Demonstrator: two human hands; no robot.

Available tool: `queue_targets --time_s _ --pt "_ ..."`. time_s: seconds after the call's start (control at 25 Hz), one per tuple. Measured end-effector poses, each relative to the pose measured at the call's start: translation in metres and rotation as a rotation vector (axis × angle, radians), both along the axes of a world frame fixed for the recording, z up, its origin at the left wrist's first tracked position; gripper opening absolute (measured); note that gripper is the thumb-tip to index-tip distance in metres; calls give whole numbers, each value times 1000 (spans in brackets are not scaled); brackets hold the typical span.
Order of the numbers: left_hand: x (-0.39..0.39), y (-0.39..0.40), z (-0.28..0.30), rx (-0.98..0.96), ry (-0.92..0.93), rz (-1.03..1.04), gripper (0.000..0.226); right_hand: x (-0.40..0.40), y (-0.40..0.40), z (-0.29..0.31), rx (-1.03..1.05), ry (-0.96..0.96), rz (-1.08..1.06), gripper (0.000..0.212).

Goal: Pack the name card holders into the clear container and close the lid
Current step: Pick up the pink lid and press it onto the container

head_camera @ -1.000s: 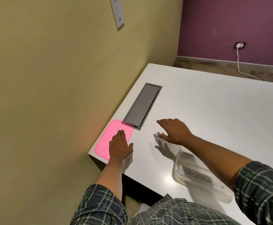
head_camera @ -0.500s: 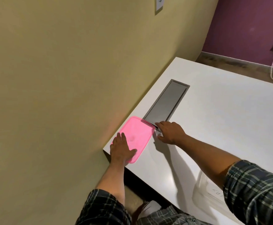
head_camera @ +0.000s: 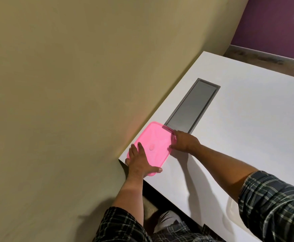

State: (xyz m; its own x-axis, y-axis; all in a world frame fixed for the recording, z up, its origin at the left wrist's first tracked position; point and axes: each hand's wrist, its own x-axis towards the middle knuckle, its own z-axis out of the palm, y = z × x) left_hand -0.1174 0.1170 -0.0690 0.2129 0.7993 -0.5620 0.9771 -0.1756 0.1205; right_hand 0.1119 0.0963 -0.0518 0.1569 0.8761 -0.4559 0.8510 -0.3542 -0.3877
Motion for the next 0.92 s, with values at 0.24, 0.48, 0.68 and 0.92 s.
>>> queue_targets --time_s 0.24,0.48,0.68,0.92 --pt "8 3 -3 5 42 -14 161 4 1 -5 32 146 -75 48" --pt "11 5 -2 34 64 -29 161 13 -6 -1 93 345 -290 54" --pt "4 7 5 11 22 -41 165 23 -16 -5 43 563 -475 20" --pt "0 5 17 -22 -3 -51 171 12 -24 -2 13 560 -535 21"
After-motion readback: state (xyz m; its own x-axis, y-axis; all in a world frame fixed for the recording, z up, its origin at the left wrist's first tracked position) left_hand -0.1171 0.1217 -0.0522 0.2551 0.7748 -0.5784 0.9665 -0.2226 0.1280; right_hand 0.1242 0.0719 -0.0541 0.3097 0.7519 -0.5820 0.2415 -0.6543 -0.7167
